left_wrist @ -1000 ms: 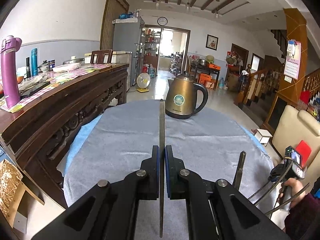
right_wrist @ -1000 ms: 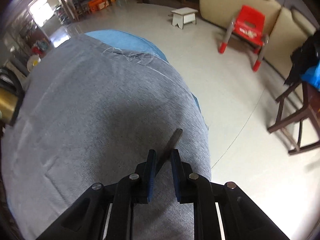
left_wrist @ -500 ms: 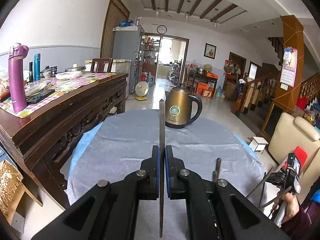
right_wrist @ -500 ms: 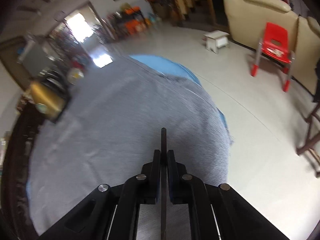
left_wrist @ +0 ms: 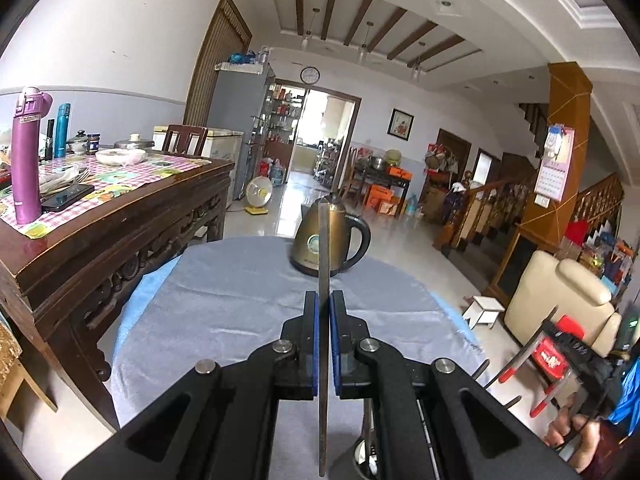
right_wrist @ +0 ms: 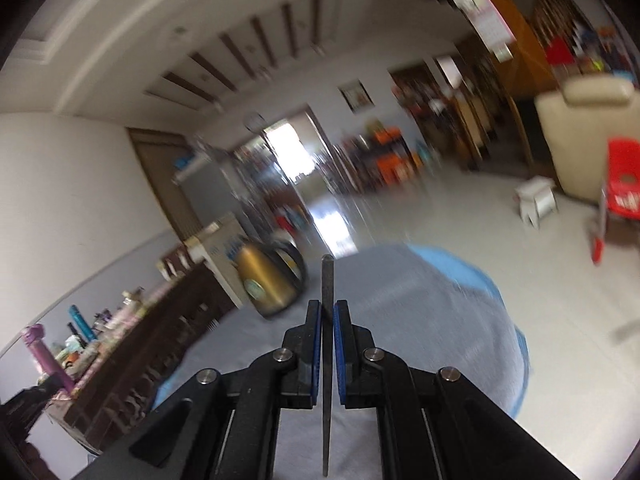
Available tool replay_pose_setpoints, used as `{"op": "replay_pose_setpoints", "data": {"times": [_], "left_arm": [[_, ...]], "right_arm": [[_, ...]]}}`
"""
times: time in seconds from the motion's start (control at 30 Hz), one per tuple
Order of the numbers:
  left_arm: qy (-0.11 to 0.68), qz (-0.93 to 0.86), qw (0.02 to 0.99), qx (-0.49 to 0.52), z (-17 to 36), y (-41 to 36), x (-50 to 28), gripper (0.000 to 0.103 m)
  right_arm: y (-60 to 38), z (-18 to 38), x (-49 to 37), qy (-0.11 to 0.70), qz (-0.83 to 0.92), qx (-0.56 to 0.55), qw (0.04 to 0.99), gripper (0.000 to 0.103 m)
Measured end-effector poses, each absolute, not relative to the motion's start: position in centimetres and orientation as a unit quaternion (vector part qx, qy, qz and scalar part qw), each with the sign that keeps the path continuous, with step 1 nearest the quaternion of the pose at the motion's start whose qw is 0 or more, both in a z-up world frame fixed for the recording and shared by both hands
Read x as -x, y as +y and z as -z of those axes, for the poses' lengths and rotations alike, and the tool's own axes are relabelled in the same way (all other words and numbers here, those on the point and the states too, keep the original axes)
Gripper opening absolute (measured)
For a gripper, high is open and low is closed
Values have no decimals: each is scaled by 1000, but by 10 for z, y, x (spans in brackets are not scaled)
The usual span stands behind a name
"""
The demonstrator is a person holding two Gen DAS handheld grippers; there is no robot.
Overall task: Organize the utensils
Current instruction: 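Lift both held chopsticks off the cloth and carry them toward the gray cup, then lower both chopsticks into the gray cup beside the other utensils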
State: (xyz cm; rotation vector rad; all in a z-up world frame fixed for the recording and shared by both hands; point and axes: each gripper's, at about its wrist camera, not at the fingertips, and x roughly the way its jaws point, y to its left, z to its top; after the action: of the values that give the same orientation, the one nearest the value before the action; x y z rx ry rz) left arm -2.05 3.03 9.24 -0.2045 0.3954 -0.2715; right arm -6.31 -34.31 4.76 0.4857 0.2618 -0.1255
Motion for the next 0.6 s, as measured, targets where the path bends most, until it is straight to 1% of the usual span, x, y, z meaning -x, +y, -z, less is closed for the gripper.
{"op": "replay_pose_setpoints", "data": {"times": [0.1,0.27,0.43,0.6], "left_arm": [[193,138,966,106,-95,30,21,5],[195,150,961,122,-102,32,22,5],[180,161,964,115,-112,25,32,5],[172,166,965,111,-115,21,37,5]], "right_arm": [[-326,-79,78,84,52,-217,971,7],[-297,-114,101,25,28,-186,982,7],[-270,-135,119,-13,10,-162,987,7],[-249,-144,129,-32,-14,-155,987,7]]}}
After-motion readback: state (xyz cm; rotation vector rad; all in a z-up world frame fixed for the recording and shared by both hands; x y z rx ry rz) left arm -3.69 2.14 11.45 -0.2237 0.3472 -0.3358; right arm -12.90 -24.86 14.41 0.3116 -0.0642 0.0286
